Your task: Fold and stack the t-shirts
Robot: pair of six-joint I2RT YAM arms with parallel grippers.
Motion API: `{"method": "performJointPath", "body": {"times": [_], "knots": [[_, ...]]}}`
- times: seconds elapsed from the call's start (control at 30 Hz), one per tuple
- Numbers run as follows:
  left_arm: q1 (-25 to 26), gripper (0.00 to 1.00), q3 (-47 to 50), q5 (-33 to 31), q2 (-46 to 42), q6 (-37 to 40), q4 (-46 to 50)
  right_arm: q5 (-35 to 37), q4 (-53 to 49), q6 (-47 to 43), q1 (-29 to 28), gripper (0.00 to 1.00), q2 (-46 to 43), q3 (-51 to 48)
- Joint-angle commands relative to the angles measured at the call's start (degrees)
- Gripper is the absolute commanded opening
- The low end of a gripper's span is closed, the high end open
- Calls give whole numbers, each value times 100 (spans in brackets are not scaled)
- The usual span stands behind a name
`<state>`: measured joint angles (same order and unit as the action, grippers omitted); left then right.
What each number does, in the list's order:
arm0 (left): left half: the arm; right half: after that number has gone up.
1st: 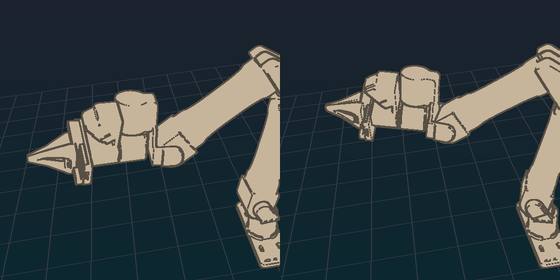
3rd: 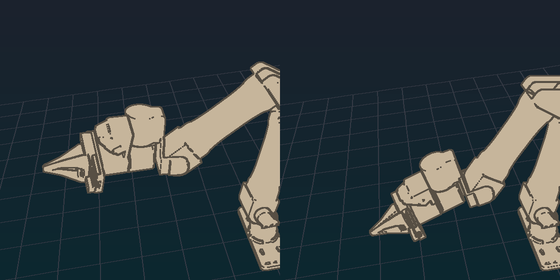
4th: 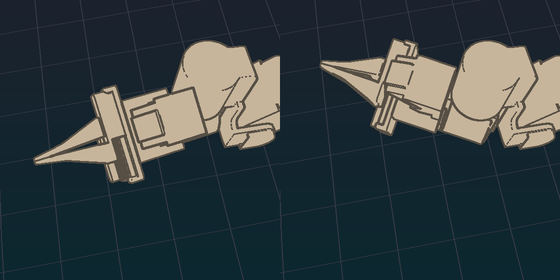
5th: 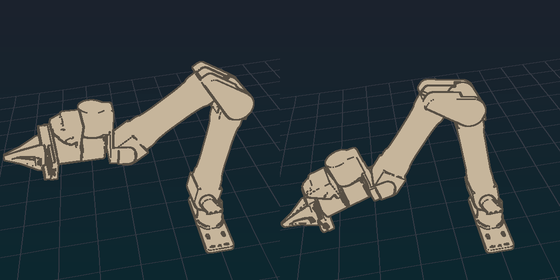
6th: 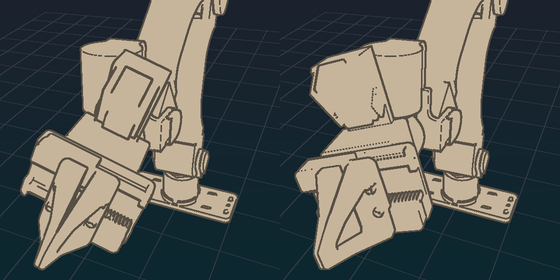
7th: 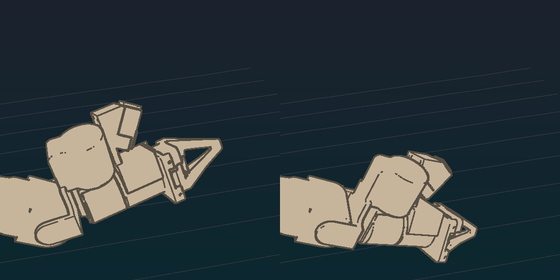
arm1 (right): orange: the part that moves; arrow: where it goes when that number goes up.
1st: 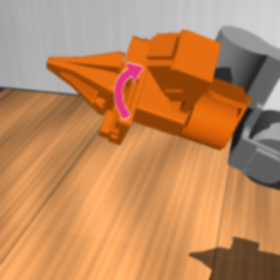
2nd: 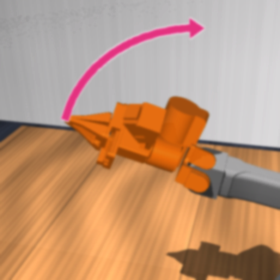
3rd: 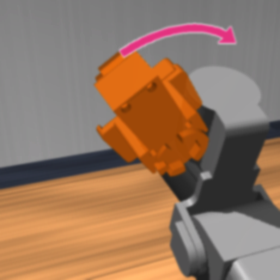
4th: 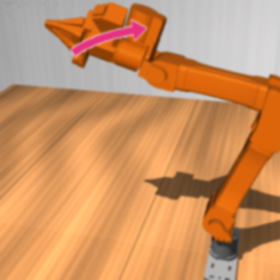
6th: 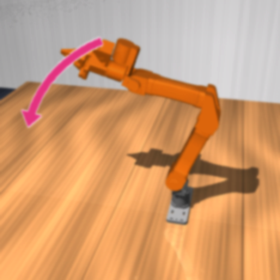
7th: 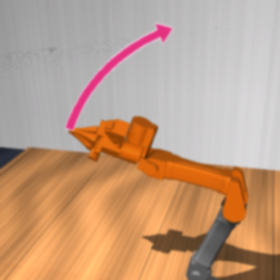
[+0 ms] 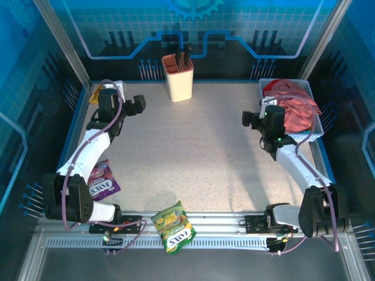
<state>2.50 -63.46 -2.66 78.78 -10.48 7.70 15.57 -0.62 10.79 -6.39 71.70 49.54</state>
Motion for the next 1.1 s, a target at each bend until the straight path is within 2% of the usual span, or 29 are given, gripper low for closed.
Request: {"method": "performJointPath", "body": {"times": [0.0, 0.23, 0.43, 0.53, 0.7, 0.87, 0.97, 1.07], "knots": [[210, 97, -512, 455, -173, -231, 2097, 382, -1784, 901, 199, 100, 81, 784], [604, 97, -686, 676, -475, -108, 2783, 968, -1708, 1559, 674, 100, 380, 923], [698, 93, -163, 921, -820, -194, 2760, 834, -1725, 1966, 1164, 100, 1046, 1174], [758, 90, 38, 938, -891, -148, 2718, 961, -1598, 2042, 1308, 96, 1401, 1232], [856, 87, 81, 1088, -867, -118, 2674, 601, -1505, 2085, 1563, 91, 1999, 1502], [866, 84, 54, 1171, -895, -165, 2672, 464, -1147, 1973, 1644, 74, 2336, 1617], [899, 84, 79, 1130, -968, -149, 2666, 369, -1251, 1936, 1703, 70, 2640, 1849], [918, 85, 62, 1054, -1079, -81, 2709, 236, -1164, 1836, 1703, 53, 2723, 1872]]}}
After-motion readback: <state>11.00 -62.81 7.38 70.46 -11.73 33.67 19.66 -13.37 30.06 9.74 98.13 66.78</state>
